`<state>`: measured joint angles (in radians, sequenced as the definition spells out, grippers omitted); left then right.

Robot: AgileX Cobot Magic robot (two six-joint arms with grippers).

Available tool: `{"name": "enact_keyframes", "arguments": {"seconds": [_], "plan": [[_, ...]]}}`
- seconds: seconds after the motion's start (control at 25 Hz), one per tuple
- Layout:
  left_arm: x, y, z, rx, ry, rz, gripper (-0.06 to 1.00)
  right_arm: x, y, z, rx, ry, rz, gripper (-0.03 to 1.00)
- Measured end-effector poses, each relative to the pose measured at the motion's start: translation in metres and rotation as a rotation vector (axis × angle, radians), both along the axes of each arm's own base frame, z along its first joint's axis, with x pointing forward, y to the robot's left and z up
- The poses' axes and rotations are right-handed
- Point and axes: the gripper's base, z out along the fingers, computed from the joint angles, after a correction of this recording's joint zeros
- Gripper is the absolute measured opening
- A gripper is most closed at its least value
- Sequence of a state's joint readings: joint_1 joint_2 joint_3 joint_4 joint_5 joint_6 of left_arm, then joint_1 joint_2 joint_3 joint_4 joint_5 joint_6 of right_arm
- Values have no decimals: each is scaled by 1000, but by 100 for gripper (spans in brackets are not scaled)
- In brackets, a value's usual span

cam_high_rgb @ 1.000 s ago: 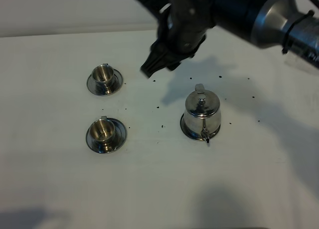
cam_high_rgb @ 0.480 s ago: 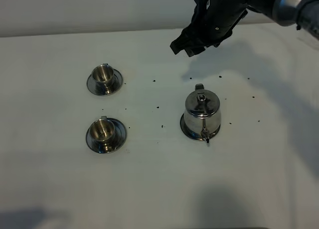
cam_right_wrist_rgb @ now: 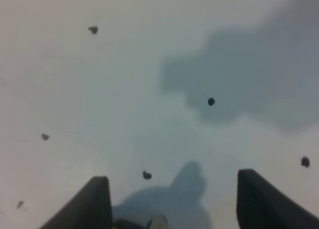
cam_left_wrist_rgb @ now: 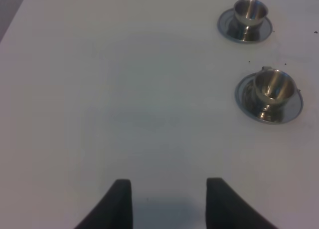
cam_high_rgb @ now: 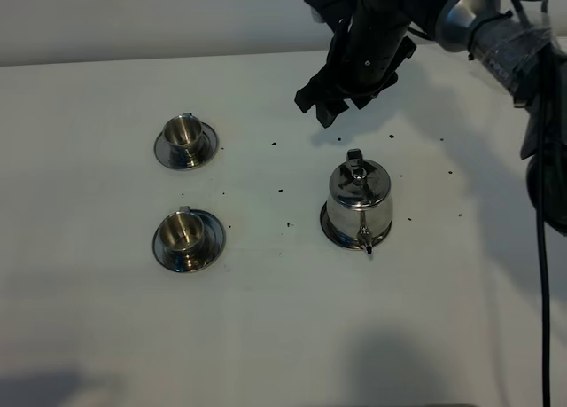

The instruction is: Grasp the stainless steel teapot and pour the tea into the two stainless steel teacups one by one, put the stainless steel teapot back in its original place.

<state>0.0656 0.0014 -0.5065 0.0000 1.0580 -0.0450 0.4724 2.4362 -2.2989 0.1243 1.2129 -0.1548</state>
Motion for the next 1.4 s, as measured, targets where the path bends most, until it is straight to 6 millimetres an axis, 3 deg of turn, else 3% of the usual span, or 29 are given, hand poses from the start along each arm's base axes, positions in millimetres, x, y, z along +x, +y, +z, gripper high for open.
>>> {"name": "enact_keyframes", "arguments": {"seconds": [0.24,0.4,0.76,1.12,1.4], "plan": [[0,0,0,0,0,0,38,1,6,-22,-25,29,41,53],[0,0,0,0,0,0,38,0,7,-24,-68,9,75,53],[0,0,0,0,0,0,38,-8,16,-23,-86,3,108,53],[0,0,0,0,0,0,38,-22,11,2,-105,-11,157,53],[0,0,0,0,0,0,38,-20,12,-23,-136,23,208,53]]}}
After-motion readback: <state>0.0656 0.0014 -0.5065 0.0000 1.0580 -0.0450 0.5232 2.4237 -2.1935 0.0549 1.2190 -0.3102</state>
